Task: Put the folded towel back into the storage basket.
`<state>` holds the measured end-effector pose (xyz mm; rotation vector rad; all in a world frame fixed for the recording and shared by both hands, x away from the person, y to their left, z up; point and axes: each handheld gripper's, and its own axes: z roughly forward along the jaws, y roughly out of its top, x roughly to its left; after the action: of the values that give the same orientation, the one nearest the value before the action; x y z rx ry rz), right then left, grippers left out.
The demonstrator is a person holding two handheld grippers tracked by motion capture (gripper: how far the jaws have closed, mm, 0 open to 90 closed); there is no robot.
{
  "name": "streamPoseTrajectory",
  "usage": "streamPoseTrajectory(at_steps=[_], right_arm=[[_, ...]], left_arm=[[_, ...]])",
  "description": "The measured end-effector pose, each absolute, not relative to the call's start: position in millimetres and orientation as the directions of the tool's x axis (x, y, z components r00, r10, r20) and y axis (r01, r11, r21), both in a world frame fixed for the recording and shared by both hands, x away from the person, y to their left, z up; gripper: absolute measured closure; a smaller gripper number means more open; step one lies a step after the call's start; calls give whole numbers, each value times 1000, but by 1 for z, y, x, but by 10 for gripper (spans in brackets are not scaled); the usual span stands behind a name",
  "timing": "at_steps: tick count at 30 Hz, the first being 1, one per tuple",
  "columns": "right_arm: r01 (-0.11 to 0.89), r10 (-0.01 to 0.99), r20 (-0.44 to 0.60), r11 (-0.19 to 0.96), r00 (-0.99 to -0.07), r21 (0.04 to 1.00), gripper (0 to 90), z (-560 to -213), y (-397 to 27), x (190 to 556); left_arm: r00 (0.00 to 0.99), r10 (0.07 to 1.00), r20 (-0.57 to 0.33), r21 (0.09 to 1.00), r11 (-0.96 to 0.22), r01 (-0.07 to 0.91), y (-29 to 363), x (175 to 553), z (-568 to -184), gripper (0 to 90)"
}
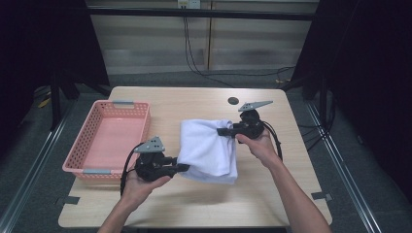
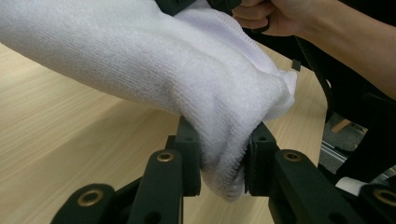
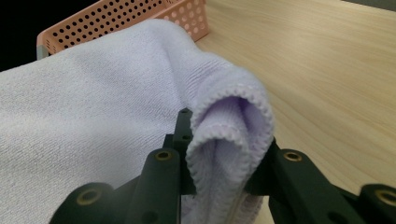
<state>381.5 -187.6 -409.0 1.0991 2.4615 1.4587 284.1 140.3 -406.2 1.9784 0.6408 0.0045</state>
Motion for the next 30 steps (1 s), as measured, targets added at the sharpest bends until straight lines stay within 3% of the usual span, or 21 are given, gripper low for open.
streamPoseTrajectory(at_steps=[30], right_arm=[[512,547,280,334,-789,791,719,-381,-112,421]], left_arm=[[790,552,-266,858,-237,455,215,295,-385,730]])
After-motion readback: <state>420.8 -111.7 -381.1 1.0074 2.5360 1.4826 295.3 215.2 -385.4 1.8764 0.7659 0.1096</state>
